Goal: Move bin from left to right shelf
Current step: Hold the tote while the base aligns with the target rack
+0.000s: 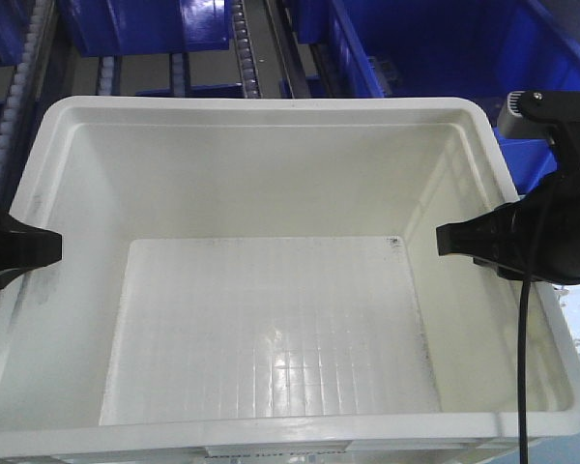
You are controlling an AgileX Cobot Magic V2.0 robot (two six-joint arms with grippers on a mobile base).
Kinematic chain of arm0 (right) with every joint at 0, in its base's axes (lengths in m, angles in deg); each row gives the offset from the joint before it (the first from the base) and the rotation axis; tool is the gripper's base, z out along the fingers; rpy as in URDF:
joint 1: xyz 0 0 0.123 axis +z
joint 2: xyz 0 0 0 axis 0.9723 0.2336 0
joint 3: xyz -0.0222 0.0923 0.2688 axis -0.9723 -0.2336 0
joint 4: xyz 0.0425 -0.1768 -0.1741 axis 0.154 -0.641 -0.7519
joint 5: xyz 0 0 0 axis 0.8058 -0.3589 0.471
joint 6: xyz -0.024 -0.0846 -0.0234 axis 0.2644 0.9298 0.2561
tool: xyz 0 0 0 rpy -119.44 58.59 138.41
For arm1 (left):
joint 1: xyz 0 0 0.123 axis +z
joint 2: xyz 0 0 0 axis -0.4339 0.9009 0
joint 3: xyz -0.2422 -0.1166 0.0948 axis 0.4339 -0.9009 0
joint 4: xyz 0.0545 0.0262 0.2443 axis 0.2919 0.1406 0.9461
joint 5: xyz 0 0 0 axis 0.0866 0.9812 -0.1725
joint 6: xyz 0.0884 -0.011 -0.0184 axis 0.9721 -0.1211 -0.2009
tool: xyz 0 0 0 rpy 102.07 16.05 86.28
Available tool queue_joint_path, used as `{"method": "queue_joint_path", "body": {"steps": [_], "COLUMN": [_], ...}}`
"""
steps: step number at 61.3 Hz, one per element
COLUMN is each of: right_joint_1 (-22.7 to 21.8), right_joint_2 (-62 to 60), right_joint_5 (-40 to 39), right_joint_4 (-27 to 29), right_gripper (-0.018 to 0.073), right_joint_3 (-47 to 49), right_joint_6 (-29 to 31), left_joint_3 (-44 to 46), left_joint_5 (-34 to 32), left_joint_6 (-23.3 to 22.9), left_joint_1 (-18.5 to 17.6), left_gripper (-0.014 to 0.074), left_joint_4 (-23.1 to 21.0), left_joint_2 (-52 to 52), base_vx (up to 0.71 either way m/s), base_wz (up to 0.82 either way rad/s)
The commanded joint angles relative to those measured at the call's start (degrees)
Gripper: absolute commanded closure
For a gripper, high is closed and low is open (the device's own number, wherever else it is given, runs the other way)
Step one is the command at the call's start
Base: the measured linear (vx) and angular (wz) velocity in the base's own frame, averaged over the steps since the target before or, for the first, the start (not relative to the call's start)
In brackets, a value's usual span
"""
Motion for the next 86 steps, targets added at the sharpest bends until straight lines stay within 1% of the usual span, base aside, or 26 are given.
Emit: {"method": "queue_joint_path", "body": {"steps": [1,45,86], "right_joint_1": [-1.0,-1.0,-1.0], "right_joint_2": [-1.48,-1.48,-1.48], "right_joint_5": [-3.23,-3.23,-3.23], "right_joint_4": [-7.74,-7.74,-7.74], "right_gripper": [0.0523,0.0523,0.0523], "right_joint_3": [2.03,2.03,2.03], "right_joint_6": [-0.73,-0.73,-0.73], "left_joint_3": [2.26,2.26,2.26], "left_joint_5": [-4.57,-4.57,-4.57], "left_joint_6": [2.29,2.29,2.29], "left_joint_1": [0.01,0.01,0.01], "left_gripper": [0.0524,0.0524,0.0524], "left_joint_4": [0.4,0.4,0.4], "left_joint_2": [-1.72,-1.72,-1.72], "base_vx": [0.03,0.06,0.14], "base_wz": [0.34,0.27,0.04]}}
